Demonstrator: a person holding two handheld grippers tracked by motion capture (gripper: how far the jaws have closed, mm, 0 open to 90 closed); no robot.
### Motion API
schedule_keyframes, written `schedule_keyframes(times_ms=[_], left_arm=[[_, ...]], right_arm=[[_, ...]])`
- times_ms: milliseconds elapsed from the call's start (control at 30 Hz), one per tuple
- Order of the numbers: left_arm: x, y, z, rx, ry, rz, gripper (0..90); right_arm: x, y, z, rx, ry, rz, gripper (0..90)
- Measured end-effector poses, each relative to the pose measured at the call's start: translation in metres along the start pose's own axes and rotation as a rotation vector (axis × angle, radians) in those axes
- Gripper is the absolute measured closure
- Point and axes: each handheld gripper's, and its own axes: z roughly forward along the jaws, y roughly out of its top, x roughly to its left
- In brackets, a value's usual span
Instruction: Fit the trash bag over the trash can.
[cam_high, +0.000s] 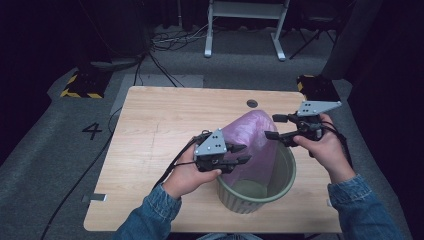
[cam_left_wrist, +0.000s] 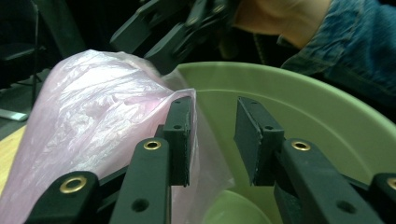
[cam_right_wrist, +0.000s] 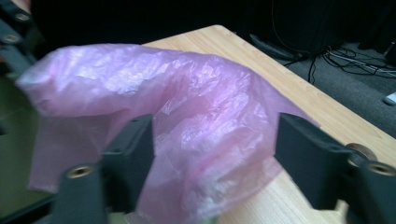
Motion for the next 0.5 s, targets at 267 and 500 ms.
schedule_keyframes(times_ms=[267,500], left_arm=[[-0.010,-0.001,-0.009,-0.026,0.056,0.019,51.4],[-0.024,-0.005,-0.022,-0.010,0.041,0.011,45.5]], right_arm=[[0.005,0.000,0.002,-0.014,0.027,-0.007,78.3],[0.027,0.000,-0.015,-0.035,0.076,-0.081,87.4]])
